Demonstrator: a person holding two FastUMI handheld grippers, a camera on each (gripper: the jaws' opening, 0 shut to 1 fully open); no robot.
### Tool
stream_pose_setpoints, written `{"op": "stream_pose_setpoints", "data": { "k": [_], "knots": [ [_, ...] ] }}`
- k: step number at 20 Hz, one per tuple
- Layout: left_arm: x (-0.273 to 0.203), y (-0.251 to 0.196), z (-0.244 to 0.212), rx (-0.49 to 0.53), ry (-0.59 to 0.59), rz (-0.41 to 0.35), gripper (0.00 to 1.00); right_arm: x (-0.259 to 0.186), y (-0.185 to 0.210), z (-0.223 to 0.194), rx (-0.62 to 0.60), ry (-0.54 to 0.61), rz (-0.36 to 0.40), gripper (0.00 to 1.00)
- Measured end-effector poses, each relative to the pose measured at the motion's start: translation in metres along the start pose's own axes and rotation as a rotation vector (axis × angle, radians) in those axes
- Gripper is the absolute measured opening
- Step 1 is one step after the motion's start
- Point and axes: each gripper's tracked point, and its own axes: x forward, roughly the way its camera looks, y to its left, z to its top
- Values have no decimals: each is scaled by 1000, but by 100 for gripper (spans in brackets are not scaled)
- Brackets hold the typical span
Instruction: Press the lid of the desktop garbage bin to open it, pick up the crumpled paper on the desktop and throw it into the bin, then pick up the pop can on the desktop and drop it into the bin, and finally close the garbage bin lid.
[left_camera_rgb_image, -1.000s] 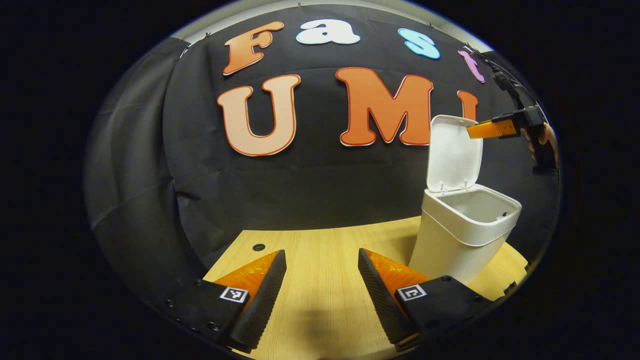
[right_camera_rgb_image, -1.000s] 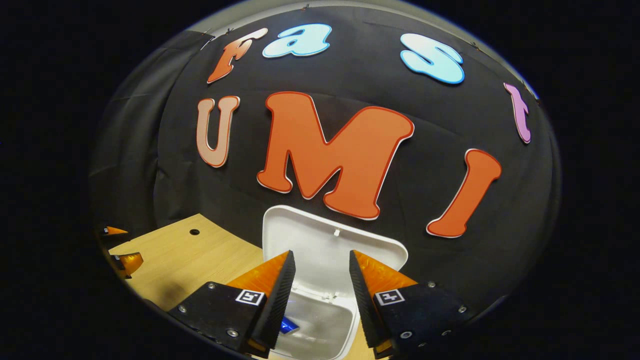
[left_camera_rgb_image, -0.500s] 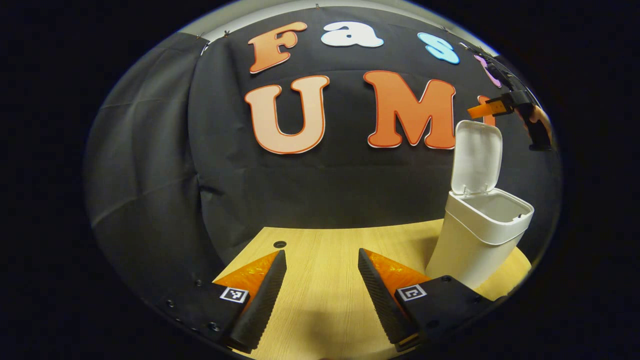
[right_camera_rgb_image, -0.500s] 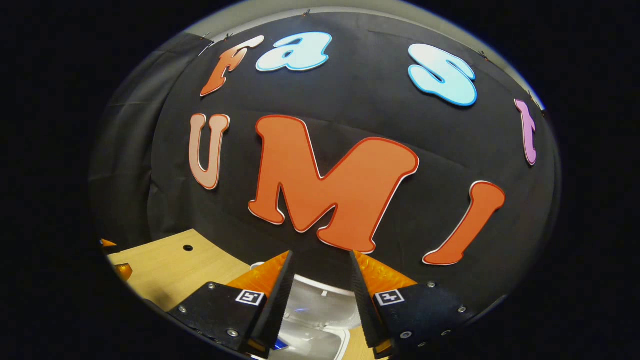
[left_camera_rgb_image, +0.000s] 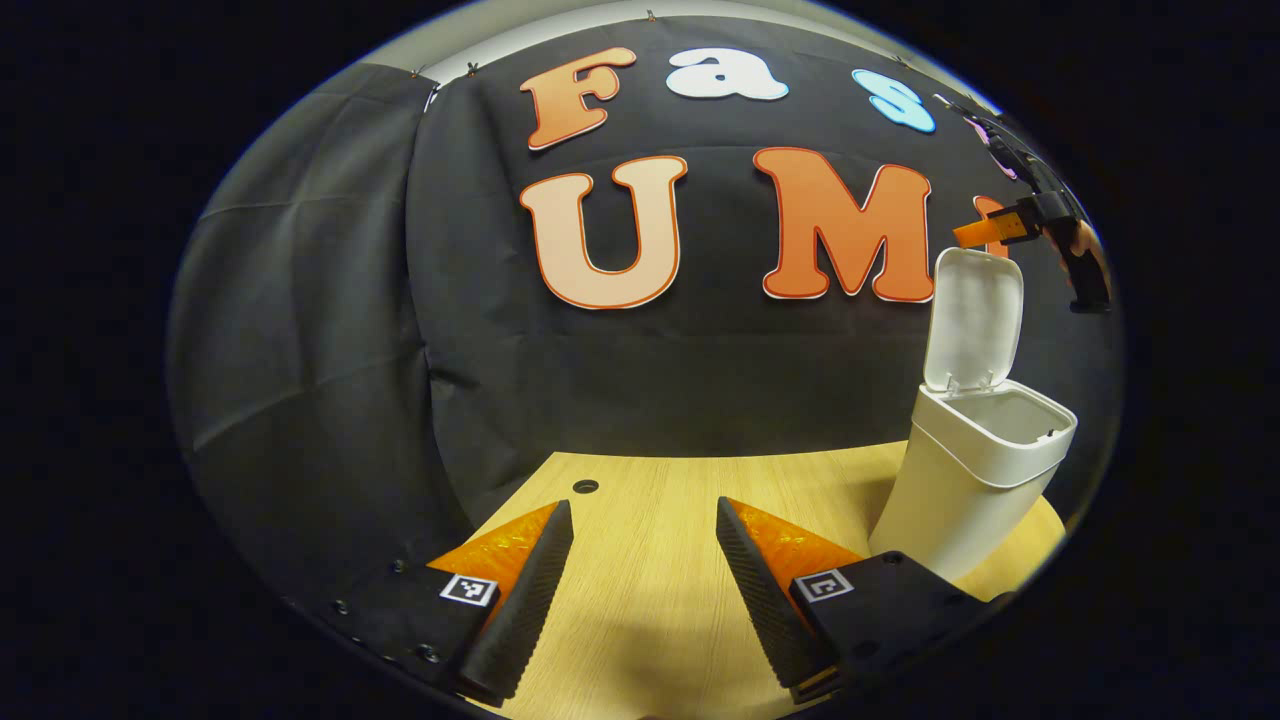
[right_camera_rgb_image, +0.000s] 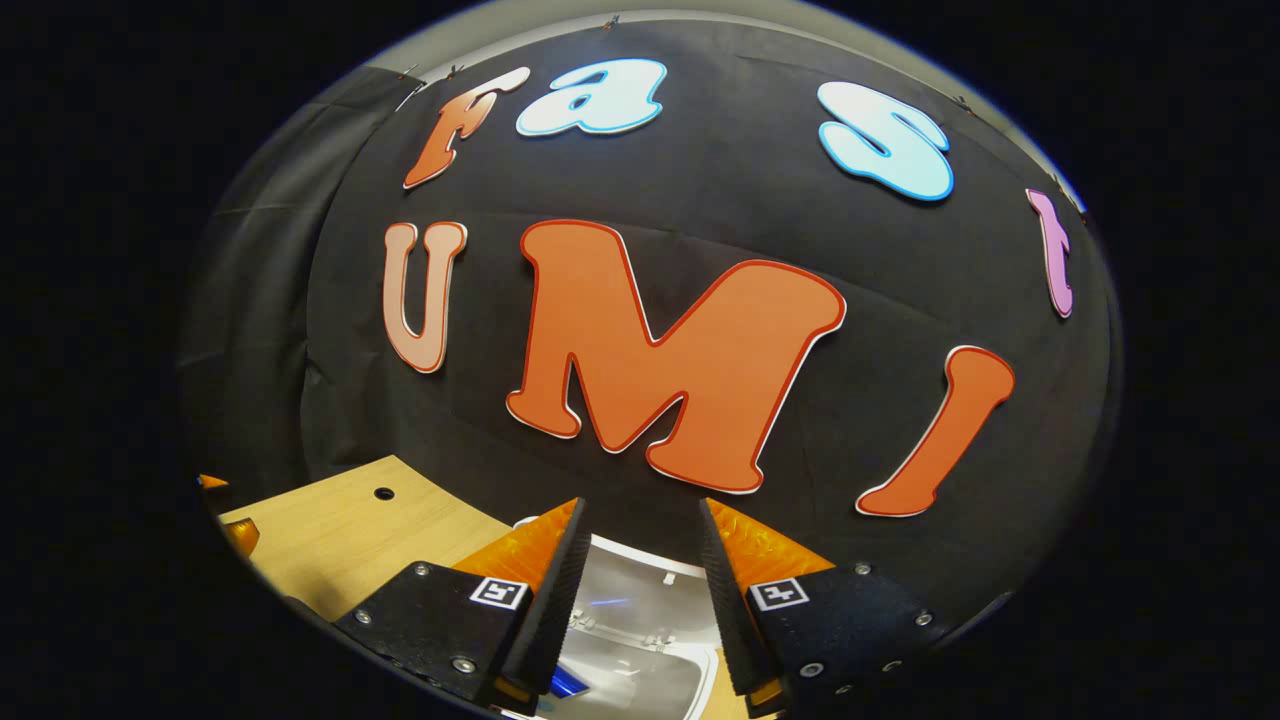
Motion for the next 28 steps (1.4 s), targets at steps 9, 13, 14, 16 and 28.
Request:
{"op": "stream_pose_setpoints", "data": {
  "k": [9, 13, 14, 16, 28],
  "knots": [
    [1, -26, -7, -52, 35, -64, 93, -46, 17, -27, 64, 32, 68, 66],
    [0, -34, -3, -59, 32, -77, 92, -56, 22, -36, 64, 56, 78, 66],
    [0, -35, -3, -62, 32, -79, 92, -59, 24, -41, 75, 62, 83, 66],
    [0, -37, -5, -69, 35, -82, 92, -66, 28, -48, 103, 76, 101, 66],
    [2, -54, -6, -74, 57, -106, 92, -87, 47, -91, 264, 168, 202, 66]
  ]
}}
